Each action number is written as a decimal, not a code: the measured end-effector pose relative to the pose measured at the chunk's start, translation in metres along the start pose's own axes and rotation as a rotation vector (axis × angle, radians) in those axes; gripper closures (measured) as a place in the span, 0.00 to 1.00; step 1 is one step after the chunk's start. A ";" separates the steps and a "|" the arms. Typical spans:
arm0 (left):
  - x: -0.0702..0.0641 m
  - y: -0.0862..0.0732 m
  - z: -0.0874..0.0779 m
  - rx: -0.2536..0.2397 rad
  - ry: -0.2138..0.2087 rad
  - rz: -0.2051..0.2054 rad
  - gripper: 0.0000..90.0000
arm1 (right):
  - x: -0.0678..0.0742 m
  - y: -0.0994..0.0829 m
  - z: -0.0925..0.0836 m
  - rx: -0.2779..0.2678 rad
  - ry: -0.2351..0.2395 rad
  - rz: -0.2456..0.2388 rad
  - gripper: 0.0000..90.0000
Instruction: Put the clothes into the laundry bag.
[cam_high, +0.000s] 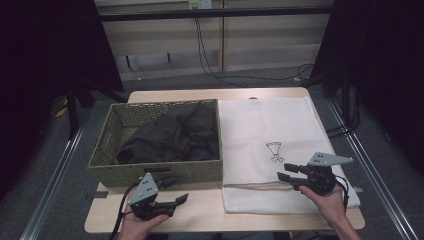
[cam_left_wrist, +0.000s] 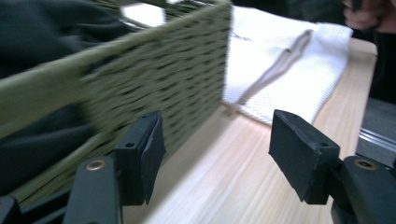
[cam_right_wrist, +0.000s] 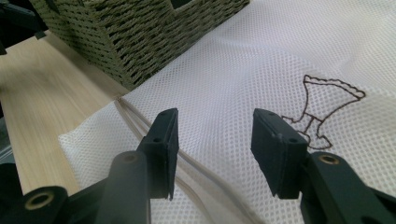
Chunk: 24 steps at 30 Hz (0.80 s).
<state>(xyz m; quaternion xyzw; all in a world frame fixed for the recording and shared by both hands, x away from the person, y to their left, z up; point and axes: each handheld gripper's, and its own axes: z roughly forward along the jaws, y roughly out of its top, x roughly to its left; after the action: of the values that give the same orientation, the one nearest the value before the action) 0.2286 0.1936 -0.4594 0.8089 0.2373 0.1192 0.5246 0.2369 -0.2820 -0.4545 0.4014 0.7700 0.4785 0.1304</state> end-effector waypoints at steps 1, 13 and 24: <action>-0.004 0.004 0.011 0.012 -0.027 0.006 0.42 | -0.001 0.002 0.002 0.007 0.007 -0.006 0.57; -0.026 0.030 0.064 0.048 -0.173 0.047 0.57 | -0.005 0.000 0.025 0.082 0.052 -0.019 0.61; -0.048 0.034 0.127 0.126 -0.280 0.057 0.73 | -0.011 -0.009 0.029 0.143 0.028 -0.048 0.64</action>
<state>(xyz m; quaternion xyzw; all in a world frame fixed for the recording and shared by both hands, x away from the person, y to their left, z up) 0.2525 0.0576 -0.4792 0.8554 0.1459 0.0049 0.4970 0.2562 -0.2742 -0.4787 0.3843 0.8134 0.4246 0.1018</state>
